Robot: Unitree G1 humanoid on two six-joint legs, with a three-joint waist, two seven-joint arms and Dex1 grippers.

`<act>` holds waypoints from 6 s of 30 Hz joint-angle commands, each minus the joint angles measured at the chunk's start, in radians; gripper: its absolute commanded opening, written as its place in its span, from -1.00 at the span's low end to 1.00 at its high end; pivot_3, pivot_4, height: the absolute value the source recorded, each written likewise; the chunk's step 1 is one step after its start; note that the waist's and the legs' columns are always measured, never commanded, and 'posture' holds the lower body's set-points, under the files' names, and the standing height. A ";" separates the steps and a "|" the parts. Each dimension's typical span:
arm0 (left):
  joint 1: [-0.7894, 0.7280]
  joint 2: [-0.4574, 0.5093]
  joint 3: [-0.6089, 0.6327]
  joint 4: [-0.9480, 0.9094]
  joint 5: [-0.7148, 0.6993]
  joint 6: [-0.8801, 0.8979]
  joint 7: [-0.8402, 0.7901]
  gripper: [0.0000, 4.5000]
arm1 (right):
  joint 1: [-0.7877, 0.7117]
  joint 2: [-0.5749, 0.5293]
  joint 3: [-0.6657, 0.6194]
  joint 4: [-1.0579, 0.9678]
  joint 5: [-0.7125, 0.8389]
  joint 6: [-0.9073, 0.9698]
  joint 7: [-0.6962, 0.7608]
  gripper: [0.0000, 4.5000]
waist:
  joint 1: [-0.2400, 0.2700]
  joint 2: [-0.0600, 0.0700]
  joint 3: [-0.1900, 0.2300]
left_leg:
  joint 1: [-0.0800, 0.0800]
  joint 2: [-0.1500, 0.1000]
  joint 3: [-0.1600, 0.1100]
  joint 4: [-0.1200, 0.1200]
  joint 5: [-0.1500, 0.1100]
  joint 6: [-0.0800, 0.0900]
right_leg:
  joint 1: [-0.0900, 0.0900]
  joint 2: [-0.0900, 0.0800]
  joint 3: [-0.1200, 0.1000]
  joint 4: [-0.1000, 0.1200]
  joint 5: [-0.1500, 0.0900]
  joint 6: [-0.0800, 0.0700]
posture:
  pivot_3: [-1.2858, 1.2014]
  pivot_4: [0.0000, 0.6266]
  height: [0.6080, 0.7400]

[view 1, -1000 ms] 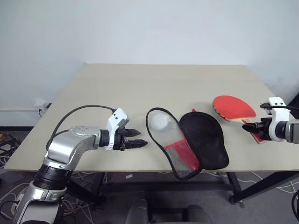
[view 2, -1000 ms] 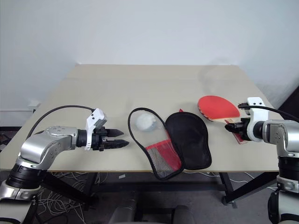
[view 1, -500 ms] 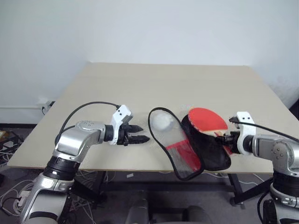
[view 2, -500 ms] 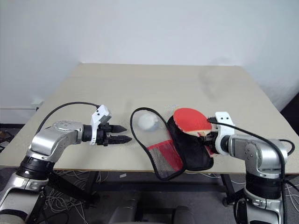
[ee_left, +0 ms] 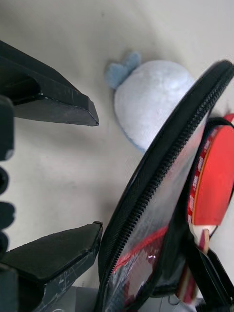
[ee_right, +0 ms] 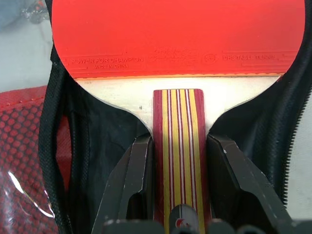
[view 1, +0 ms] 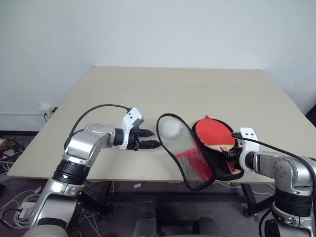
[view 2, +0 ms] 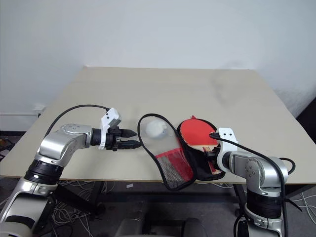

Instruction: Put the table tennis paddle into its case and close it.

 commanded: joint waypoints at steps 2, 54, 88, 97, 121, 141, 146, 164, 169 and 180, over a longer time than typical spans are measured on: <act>-0.027 -0.001 0.007 -0.013 0.006 -0.011 -0.010 0.48 | -0.018 -0.024 0.003 -0.013 -0.025 0.003 -0.021 -0.46 | 0.000 0.000 0.000 | 0.000 0.000 0.000 0.000 0.000 0.000 | 0.000 0.000 0.000 0.000 0.000 0.000 | 0.03 -1.00 1.00; -0.301 -0.532 -0.002 0.365 0.113 -0.003 0.182 0.98 | -0.191 0.069 -0.269 0.034 0.301 -0.647 -0.130 1.00 | -0.013 0.001 0.000 | 0.000 -0.001 -0.003 0.000 0.000 0.000 | 0.001 0.001 0.000 -0.001 0.000 -0.001 | 0.03 -1.00 1.00; -0.386 -0.827 0.496 0.611 -0.057 0.608 0.740 0.98 | -0.158 0.070 -0.216 0.122 0.308 -0.705 -0.207 1.00 | -0.015 0.000 0.000 | 0.001 -0.003 -0.005 0.001 0.000 0.001 | 0.003 0.000 -0.001 -0.001 -0.002 0.003 | 0.03 -1.00 1.00; -0.443 -0.877 0.508 0.717 -0.124 0.568 0.746 0.98 | -0.166 0.064 -0.211 0.124 0.316 -0.707 -0.215 1.00 | -0.013 0.000 0.000 | 0.001 -0.003 -0.005 0.001 0.000 0.000 | 0.002 0.000 -0.001 -0.001 -0.002 0.004 | 0.03 -1.00 1.00; -0.339 -0.954 0.315 0.625 -0.183 0.637 0.740 0.98 | -0.159 0.068 -0.208 0.147 0.312 -0.752 -0.233 1.00 | -0.014 0.000 0.001 | 0.000 -0.003 -0.005 -0.001 0.000 0.000 | 0.002 0.000 -0.001 -0.002 -0.002 0.004 | 0.03 -1.00 1.00; -0.341 -0.973 0.395 0.731 -0.278 0.618 0.742 -0.46 | -0.172 0.057 -0.192 0.198 0.299 -0.800 -0.234 1.00 | -0.016 0.000 0.001 | 0.000 -0.003 -0.005 -0.001 0.000 0.000 | 0.001 0.000 -0.001 -0.003 -0.002 0.004 | 0.03 -1.00 1.00; -0.344 -0.970 0.397 0.727 -0.287 0.609 0.753 -0.99 | -0.171 0.057 -0.195 0.203 0.302 -0.808 -0.239 1.00 | -0.015 0.000 0.001 | 0.000 -0.003 -0.005 -0.001 0.000 0.000 | 0.001 0.000 -0.001 -0.003 -0.002 0.004 | 0.03 -1.00 1.00; -0.348 -0.933 0.398 0.718 -0.290 0.547 0.741 -0.99 | -0.167 0.067 -0.172 0.201 0.287 -0.826 -0.243 1.00 | -0.015 0.000 0.001 | 0.000 -0.003 -0.005 -0.002 0.000 0.000 | 0.001 0.000 -0.001 -0.003 -0.002 0.004 | 0.03 -1.00 1.00; -0.317 -0.924 0.323 0.650 -0.289 0.557 0.732 -0.99 | -0.165 0.063 -0.148 0.198 0.251 -0.841 -0.239 1.00 | -0.016 0.000 0.001 | 0.000 -0.003 -0.005 -0.002 0.000 0.000 | 0.001 0.000 -0.001 -0.003 -0.002 0.004 | 0.03 -1.00 1.00; -0.319 -0.889 0.383 0.568 -0.355 0.702 0.775 0.44 | -0.166 0.069 -0.140 0.205 0.228 -0.839 -0.235 1.00 | -0.016 0.000 0.001 | 0.000 -0.003 -0.005 -0.003 0.000 0.000 | 0.000 0.000 -0.001 -0.003 -0.002 0.004 | 0.03 -1.00 1.00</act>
